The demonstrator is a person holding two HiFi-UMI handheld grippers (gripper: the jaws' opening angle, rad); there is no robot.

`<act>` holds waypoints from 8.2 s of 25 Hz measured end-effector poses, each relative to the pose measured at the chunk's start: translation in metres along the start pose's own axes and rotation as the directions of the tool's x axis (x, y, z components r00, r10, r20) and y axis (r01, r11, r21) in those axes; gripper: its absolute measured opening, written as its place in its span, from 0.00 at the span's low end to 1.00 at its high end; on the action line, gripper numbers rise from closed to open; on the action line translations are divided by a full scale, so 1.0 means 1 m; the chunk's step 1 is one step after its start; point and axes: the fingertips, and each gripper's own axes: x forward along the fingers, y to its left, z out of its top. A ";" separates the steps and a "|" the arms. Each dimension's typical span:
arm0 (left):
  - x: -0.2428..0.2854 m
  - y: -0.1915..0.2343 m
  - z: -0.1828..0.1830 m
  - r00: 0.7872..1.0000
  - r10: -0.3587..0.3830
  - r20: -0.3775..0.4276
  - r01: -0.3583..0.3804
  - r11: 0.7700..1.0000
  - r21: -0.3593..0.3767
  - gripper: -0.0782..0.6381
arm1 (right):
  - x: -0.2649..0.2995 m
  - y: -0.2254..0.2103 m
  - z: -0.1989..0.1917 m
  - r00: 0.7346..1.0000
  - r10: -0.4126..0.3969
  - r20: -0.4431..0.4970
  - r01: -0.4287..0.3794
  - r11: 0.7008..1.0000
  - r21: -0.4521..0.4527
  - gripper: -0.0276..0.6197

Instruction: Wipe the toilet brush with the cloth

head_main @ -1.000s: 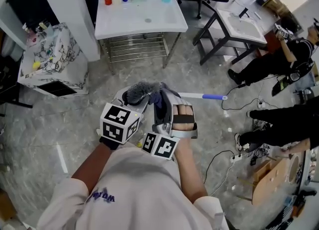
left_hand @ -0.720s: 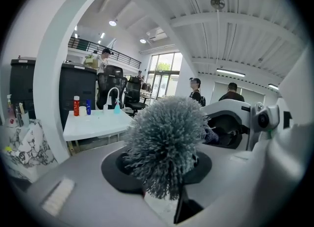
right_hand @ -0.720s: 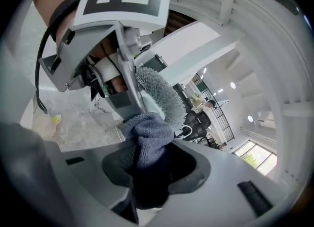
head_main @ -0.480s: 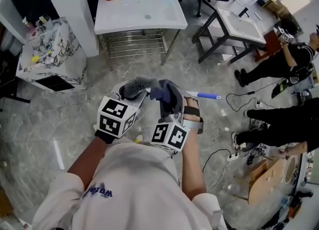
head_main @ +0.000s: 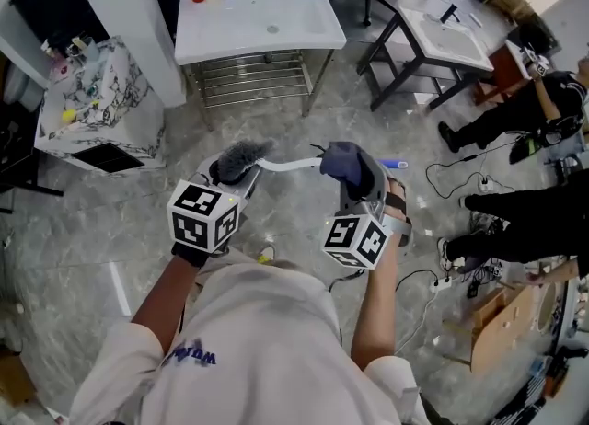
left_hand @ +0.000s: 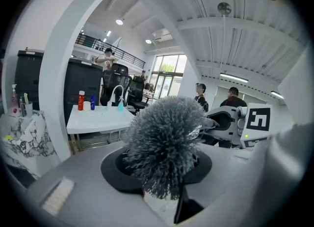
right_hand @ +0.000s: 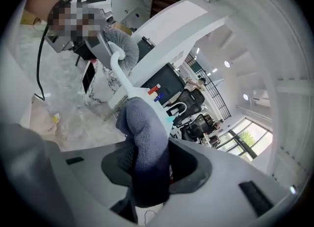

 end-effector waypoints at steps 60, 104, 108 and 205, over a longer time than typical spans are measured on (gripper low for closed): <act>0.025 -0.034 0.000 0.997 -0.054 -0.051 0.055 0.998 0.018 0.31 | -0.017 0.031 0.054 0.996 0.026 0.084 -0.015 0.992 -0.124 0.23; 0.002 0.009 -0.014 0.993 -0.070 -0.091 0.068 0.997 -0.031 0.32 | 0.005 0.006 -0.013 0.996 -0.076 -0.051 0.069 0.990 -0.119 0.26; 0.001 0.011 -0.014 0.992 -0.090 -0.087 0.087 0.996 -0.031 0.33 | 0.005 0.004 -0.015 0.996 -0.079 -0.048 0.073 0.990 -0.124 0.27; 0.002 0.020 -0.021 0.993 -0.088 -0.079 0.085 0.996 -0.038 0.33 | 0.001 0.013 -0.010 0.998 -0.067 0.003 0.067 0.992 -0.108 0.23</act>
